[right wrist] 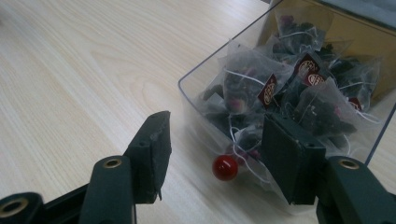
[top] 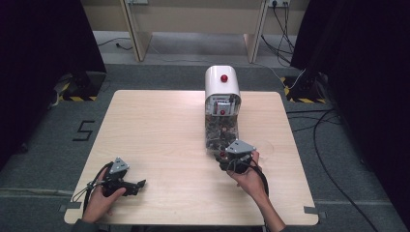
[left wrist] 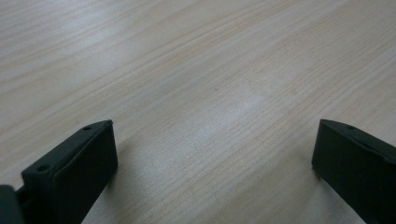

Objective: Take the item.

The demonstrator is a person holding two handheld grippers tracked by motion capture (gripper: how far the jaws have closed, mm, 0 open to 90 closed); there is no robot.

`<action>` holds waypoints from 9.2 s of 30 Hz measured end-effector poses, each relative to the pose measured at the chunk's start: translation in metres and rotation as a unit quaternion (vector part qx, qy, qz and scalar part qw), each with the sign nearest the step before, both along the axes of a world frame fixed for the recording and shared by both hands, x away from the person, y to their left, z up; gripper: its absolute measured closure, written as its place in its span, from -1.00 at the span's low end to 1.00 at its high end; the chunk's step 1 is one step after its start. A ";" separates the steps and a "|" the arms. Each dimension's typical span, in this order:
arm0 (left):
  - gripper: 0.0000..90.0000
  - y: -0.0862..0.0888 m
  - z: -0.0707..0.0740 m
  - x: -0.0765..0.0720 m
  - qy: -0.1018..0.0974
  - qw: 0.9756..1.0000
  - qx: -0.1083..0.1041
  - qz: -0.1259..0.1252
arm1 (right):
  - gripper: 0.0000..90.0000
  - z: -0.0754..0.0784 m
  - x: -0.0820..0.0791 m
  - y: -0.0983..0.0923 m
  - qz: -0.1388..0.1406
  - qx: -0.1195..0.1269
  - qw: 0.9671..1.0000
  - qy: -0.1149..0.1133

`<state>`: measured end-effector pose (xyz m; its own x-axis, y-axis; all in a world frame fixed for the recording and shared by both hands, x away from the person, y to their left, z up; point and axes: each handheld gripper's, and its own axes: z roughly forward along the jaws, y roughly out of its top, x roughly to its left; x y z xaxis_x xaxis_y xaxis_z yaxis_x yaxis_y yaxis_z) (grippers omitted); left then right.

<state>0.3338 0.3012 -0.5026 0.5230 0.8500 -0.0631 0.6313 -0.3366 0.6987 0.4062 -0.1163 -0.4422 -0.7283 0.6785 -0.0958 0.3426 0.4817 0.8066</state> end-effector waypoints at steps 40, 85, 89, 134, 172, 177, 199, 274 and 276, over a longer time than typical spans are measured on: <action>-1.00 0.000 0.000 0.000 0.000 1.000 0.001 0.000 | 0.31 -0.014 0.052 0.038 -0.055 -0.034 0.998 0.001; -1.00 0.000 0.000 0.000 0.000 1.000 0.000 0.000 | 0.70 0.058 0.013 -0.006 -0.020 0.049 0.997 -0.048; -1.00 0.000 0.000 0.000 0.000 1.000 0.000 0.000 | 0.70 0.058 0.010 -0.016 -0.023 0.051 0.997 -0.043; -1.00 0.000 0.000 0.000 0.000 1.000 0.000 0.000 | 0.70 0.073 -0.010 -0.126 -0.112 0.057 0.992 -0.022; -1.00 0.000 0.000 0.000 0.000 1.000 0.000 0.000 | 0.68 0.053 0.000 -0.130 -0.096 0.012 0.995 0.027; -1.00 0.000 0.000 0.000 0.000 1.000 0.000 0.000 | 0.65 0.051 0.001 -0.129 -0.095 0.009 0.995 0.033; -1.00 0.000 0.000 0.000 0.000 1.000 0.000 0.000 | 0.36 0.055 0.001 -0.132 -0.105 0.019 0.994 0.018; -1.00 0.000 0.000 0.000 0.000 1.000 0.000 0.000 | -0.30 0.029 -0.003 -0.186 -0.219 0.035 0.975 0.023; -1.00 0.000 0.000 0.000 0.000 1.000 0.000 0.000 | -0.30 0.026 -0.004 -0.186 -0.218 0.032 0.975 0.026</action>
